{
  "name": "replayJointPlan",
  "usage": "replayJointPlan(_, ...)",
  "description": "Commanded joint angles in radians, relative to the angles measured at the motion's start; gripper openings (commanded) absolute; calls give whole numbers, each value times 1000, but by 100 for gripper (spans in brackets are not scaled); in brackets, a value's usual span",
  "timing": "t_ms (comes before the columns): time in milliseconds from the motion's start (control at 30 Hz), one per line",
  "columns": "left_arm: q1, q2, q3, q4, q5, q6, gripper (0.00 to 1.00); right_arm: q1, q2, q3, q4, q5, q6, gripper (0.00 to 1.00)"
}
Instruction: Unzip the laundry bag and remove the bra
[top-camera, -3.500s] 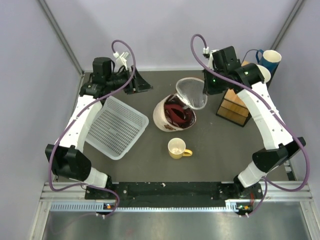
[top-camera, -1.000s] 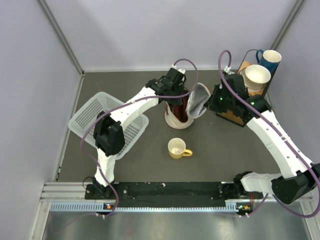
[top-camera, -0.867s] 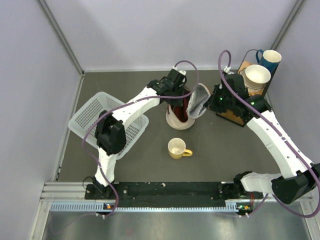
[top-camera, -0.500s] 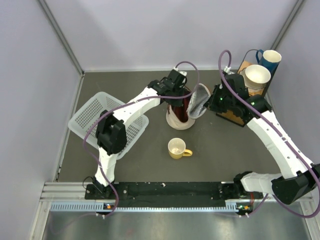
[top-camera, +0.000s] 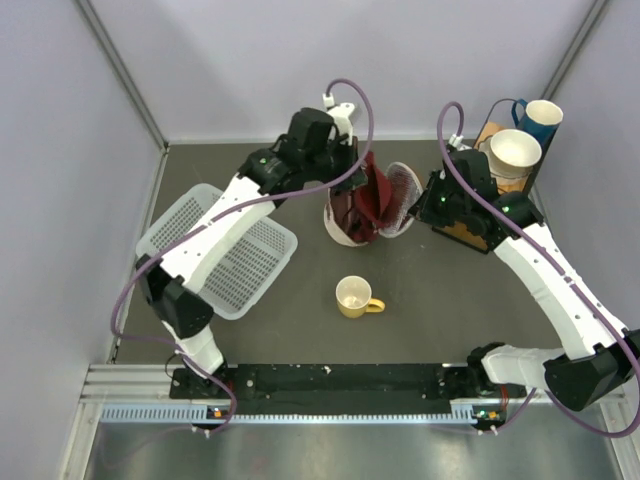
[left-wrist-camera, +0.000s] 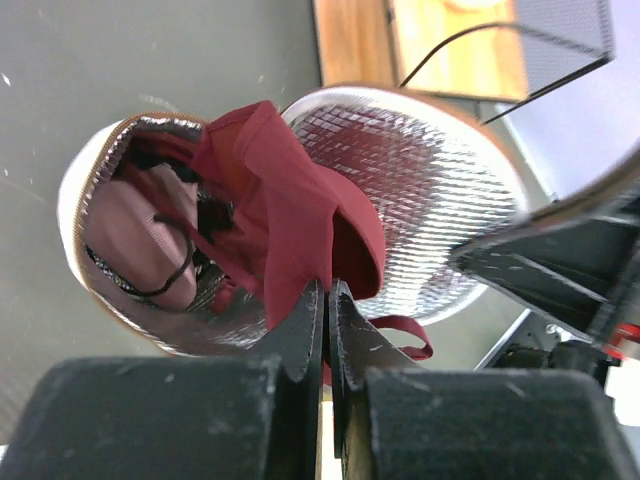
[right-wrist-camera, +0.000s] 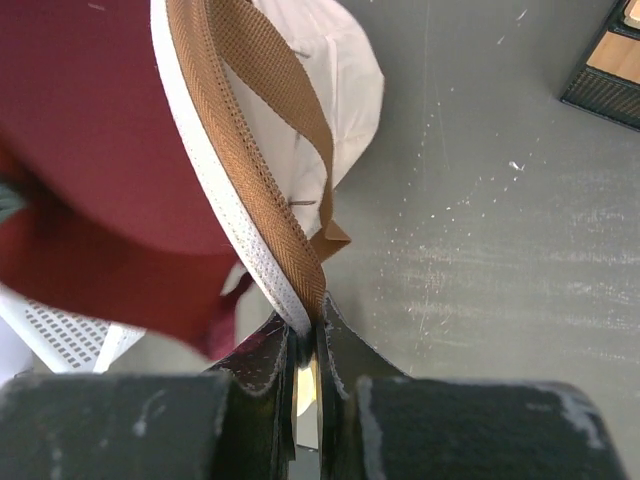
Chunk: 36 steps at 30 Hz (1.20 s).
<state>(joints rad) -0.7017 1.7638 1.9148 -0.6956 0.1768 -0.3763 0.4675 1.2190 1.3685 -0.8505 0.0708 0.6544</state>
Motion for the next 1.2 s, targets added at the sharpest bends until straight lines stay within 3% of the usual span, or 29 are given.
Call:
replayJointPlan(0,11,-98,6,99,36,-6,0,3,-24,11,53,9,-6,0)
replayJointPlan(133,31,-167,-14,125,39,-27,0,3,-21,9,53,9,-1,0)
replayJointPlan(367,76,-340,-54,119,-146,13,0,3,-24,1,53,0,-4,0)
replayJointPlan(633,341,-483,-112,-5,-131,27,0,2,33,15,53,0,-24,0)
replayJointPlan(900,536,-648,-250,-65,-168,4,0,3,100,53,64,-52,-64,0)
replayJointPlan(1167,607,-764,-344,-156,-289,5,0,3,161,98,83,-106,-79,0)
